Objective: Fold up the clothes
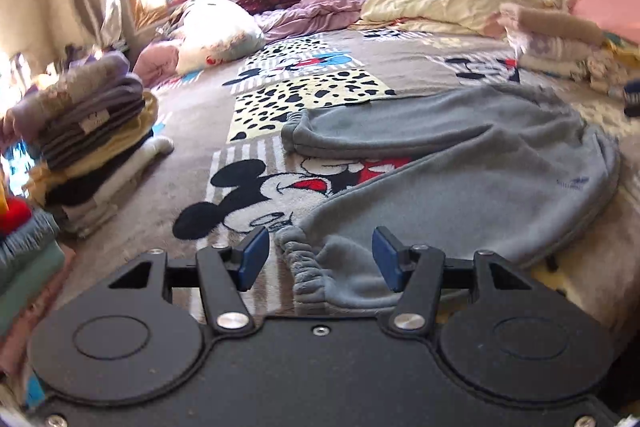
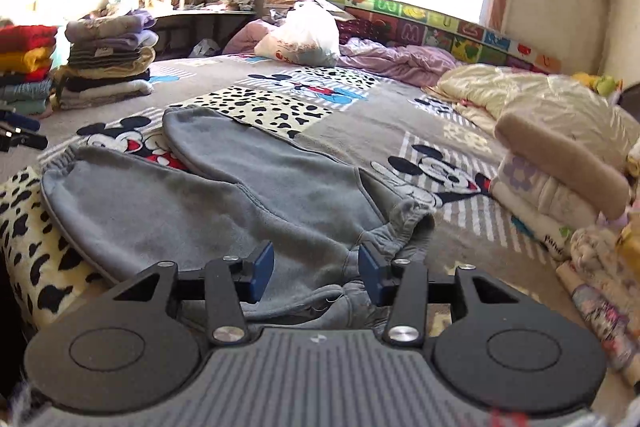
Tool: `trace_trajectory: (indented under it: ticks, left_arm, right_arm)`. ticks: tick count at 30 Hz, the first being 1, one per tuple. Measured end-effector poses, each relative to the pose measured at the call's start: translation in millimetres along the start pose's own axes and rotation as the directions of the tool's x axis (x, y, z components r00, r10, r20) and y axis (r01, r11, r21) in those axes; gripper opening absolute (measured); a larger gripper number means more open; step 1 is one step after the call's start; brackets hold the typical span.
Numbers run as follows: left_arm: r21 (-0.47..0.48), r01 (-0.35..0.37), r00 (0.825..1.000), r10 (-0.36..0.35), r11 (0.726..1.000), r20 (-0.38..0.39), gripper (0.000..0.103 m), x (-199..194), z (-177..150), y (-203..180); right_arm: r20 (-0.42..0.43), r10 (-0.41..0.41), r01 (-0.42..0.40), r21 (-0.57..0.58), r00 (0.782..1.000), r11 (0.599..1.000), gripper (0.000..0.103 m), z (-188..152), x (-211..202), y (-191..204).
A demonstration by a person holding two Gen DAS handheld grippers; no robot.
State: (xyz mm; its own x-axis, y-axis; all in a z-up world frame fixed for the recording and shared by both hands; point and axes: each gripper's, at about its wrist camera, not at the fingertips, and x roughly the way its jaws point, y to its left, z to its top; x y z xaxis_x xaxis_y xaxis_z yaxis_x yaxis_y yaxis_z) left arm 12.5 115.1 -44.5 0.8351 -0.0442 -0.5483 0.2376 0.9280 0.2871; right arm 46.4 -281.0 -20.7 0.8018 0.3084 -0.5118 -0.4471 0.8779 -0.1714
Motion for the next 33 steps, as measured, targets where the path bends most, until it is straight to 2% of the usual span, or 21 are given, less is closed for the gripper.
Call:
trace_trajectory:
  ticks: [3, 6, 11, 14, 19, 21, 22, 23, 24, 25, 26, 29, 31, 33]
  left_arm:
    - [0.089, -0.012, 0.999, 0.016, 0.996, -0.04, 0.056, 8.9, -9.7, -7.9]
    - [0.164, -0.021, 0.996, 0.035, 0.986, -0.083, 0.056, 19.1, -19.5, -15.2]
    - [0.279, -0.024, 0.988, 0.066, 0.96, -0.141, 0.055, 34.4, -34.1, -26.5]
    - [0.338, -0.024, 0.988, 0.073, 0.941, -0.136, 0.055, 37.1, -36.3, -29.6]
    - [0.438, -0.028, 0.989, 0.088, 0.898, -0.116, 0.055, 41.0, -40.7, -34.8]
    - [0.465, -0.027, 0.99, 0.087, 0.885, -0.107, 0.049, 42.8, -42.0, -36.9]
    - [0.479, -0.027, 0.991, 0.087, 0.878, -0.102, 0.04, 43.6, -42.7, -37.9]
    - [0.492, -0.027, 0.991, 0.086, 0.87, -0.098, 0.037, 44.5, -43.4, -38.9]
    - [0.5, -0.029, 0.992, 0.088, 0.866, -0.095, 0.035, 45.8, -43.4, -39.1]
    - [0.506, -0.031, 0.992, 0.09, 0.862, -0.092, 0.029, 47.3, -43.1, -38.8]
    - [0.5, -0.033, 0.992, 0.091, 0.866, -0.092, 0.022, 47.9, -41.0, -36.7]
    - [0.355, -0.009, 0.996, 0.039, 0.935, -0.079, 0.016, 42.4, -21.9, -15.8]
    - [0.248, -0.01, 0.998, 0.023, 0.969, -0.05, 0.013, 42.2, -3.7, -0.9]
    - [0.149, -0.012, 1.0, 0.015, 0.989, -0.02, 0.011, 43.7, 15.3, 11.8]
  right_arm:
    - [-0.049, -0.015, 0.007, -0.162, 0.999, 0.987, 0.051, -10.1, 1.0, 4.5]
    - [-0.111, -0.048, 0.012, -0.303, 0.993, 0.953, 0.05, -23.8, 7.3, 8.0]
    - [-0.188, -0.104, 0.02, -0.4, 0.977, 0.916, 0.049, -45.8, 25.6, 17.5]
    - [-0.218, -0.12, 0.009, -0.453, 0.968, 0.891, 0.049, -51.8, 38.5, 21.1]
    - [-0.213, -0.145, -0.001, -0.564, 0.966, 0.826, 0.049, -60.6, 52.6, 30.3]
    - [-0.209, -0.148, -0.007, -0.601, 0.967, 0.799, 0.049, -64.3, 57.3, 33.6]
    - [-0.207, -0.15, -0.011, -0.619, 0.967, 0.786, 0.047, -66.1, 59.7, 35.3]
    - [-0.206, -0.146, -0.016, -0.627, 0.968, 0.779, 0.041, -67.6, 61.9, 36.0]
    - [-0.206, -0.128, -0.025, -0.611, 0.97, 0.791, 0.037, -67.1, 63.3, 34.8]
    - [-0.203, -0.113, -0.033, -0.6, 0.973, 0.8, 0.035, -64.1, 63.2, 35.2]
    - [-0.201, -0.1, -0.038, -0.585, 0.974, 0.81, 0.03, -63.0, 62.2, 33.3]
    - [-0.183, -0.066, -0.042, -0.532, 0.981, 0.846, 0.016, -56.6, 54.7, 26.5]
    - [-0.156, -0.057, -0.027, -0.49, 0.986, 0.871, 0.015, -45.8, 46.2, 18.3]
    - [-0.129, -0.05, -0.012, -0.439, 0.99, 0.899, 0.014, -32.8, 38.6, 7.9]
